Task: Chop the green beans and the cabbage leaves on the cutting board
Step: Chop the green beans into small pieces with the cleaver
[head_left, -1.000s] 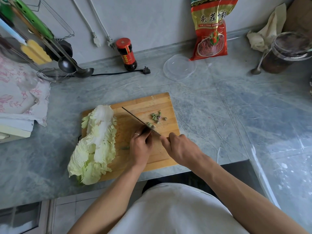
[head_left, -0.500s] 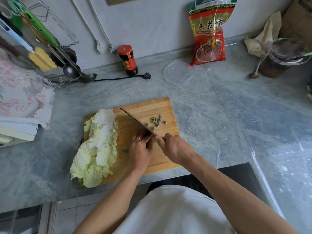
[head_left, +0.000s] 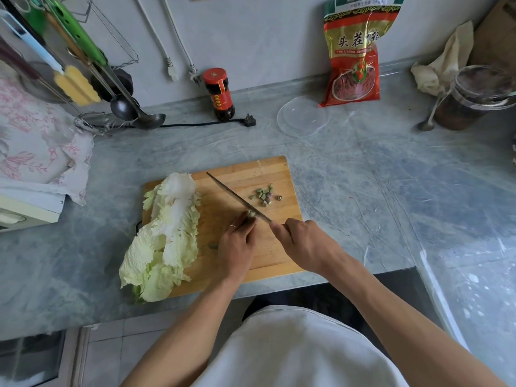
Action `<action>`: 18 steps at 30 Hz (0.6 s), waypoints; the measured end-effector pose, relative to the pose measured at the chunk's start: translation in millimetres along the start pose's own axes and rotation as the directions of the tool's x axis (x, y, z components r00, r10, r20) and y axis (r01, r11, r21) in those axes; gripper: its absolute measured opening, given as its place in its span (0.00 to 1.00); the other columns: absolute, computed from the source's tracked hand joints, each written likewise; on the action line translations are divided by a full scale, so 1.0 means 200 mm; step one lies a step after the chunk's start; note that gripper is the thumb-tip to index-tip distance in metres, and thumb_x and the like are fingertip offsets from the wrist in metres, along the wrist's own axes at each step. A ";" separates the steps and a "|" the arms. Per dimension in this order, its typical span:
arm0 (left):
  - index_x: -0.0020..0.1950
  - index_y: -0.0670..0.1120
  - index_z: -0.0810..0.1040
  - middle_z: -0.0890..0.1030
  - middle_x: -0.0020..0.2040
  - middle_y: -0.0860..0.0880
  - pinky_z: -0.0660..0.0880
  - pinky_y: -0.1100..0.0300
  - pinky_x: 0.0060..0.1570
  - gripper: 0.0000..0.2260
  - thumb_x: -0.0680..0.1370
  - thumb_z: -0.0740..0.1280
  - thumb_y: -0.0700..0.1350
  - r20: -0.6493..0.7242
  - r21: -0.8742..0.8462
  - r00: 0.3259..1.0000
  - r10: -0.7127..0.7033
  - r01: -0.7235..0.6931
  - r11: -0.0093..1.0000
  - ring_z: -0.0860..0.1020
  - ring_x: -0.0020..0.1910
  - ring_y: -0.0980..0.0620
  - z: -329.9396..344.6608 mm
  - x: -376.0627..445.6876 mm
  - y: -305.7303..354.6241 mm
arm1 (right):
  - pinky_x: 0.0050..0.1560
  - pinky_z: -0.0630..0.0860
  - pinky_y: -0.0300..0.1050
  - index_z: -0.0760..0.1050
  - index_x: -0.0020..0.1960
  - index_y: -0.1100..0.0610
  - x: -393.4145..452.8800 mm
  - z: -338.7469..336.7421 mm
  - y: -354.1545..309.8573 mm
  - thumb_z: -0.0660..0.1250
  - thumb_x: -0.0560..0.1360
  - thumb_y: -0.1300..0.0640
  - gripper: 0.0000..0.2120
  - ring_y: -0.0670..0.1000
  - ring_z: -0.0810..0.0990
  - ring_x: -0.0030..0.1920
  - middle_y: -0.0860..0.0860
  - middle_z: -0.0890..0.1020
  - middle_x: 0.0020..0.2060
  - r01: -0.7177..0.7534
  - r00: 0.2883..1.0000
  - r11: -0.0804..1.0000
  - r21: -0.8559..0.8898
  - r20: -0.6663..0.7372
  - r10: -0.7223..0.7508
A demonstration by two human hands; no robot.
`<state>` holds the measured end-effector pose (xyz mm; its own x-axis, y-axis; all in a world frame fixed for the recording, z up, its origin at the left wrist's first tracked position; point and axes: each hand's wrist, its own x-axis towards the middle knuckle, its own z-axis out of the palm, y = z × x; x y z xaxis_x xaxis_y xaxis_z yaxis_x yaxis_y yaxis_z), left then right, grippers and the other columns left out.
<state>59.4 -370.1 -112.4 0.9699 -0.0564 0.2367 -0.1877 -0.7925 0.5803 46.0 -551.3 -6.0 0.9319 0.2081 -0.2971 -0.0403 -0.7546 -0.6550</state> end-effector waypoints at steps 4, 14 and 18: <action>0.62 0.48 0.82 0.83 0.58 0.45 0.80 0.53 0.51 0.11 0.83 0.64 0.45 0.035 0.043 0.999 0.025 -0.027 0.999 0.81 0.54 0.45 -0.01 0.00 -0.01 | 0.28 0.63 0.46 0.63 0.34 0.55 -0.03 0.01 -0.01 0.50 0.82 0.37 0.27 0.51 0.65 0.25 0.50 0.69 0.26 0.008 1.000 1.000 -0.027 -0.014 -0.009; 0.61 0.46 0.83 0.82 0.60 0.47 0.80 0.57 0.49 0.12 0.78 0.69 0.40 -0.008 -0.002 1.000 -0.001 0.001 1.000 0.82 0.52 0.47 0.00 0.00 0.03 | 0.29 0.64 0.46 0.63 0.34 0.56 -0.06 0.01 0.02 0.50 0.82 0.37 0.27 0.51 0.66 0.25 0.51 0.70 0.27 -0.037 0.999 0.999 -0.017 -0.004 0.037; 0.61 0.46 0.83 0.82 0.59 0.46 0.80 0.56 0.45 0.12 0.79 0.68 0.40 -0.001 0.020 1.000 0.009 -0.009 1.000 0.83 0.50 0.46 0.00 0.01 0.04 | 0.29 0.65 0.47 0.64 0.35 0.57 -0.05 0.01 0.01 0.47 0.79 0.34 0.29 0.51 0.67 0.25 0.51 0.71 0.27 -0.038 0.999 0.999 -0.003 -0.012 0.038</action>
<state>60.7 -375.7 -107.3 0.9680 -0.0626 0.2428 -0.1932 -0.8037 0.5629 35.7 -553.7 -7.0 0.9341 0.1716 -0.3130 -0.0745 -0.7637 -0.6412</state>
